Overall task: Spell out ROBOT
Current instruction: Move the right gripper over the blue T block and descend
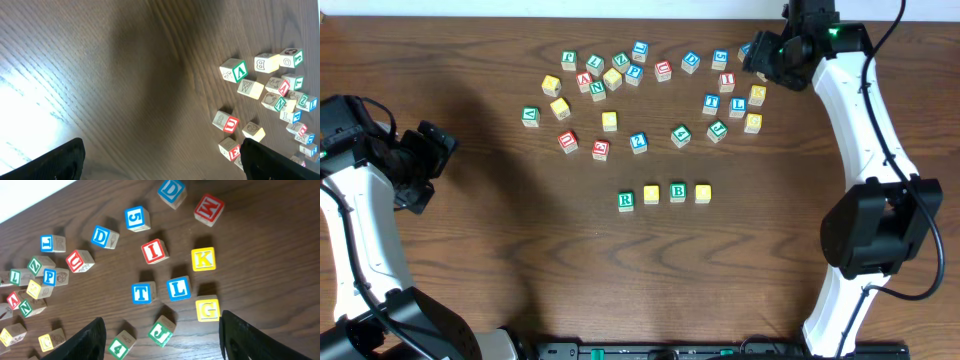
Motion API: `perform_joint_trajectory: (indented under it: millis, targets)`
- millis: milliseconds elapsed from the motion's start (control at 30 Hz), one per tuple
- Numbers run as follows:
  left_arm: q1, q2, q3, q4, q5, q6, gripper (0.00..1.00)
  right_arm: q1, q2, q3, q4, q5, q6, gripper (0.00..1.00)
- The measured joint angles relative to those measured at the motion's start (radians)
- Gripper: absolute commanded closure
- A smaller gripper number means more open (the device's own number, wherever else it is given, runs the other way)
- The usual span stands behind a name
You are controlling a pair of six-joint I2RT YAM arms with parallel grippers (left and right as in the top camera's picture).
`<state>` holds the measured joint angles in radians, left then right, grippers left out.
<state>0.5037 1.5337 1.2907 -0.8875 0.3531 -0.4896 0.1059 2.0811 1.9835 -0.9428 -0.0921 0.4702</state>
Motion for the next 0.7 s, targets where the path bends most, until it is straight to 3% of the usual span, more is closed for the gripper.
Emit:
perform_joint_trajectory:
  millis: [333,700]
  targets:
    - [0.0,0.0,0.0,-0.018,0.0,-0.008,0.02,0.137,0.122,0.0,0.04,0.066,0.019,0.28]
    - [0.0,0.0,-0.001,-0.121,0.0,-0.008,0.02,0.255,0.129,0.0,0.036,0.159,0.02,0.27]
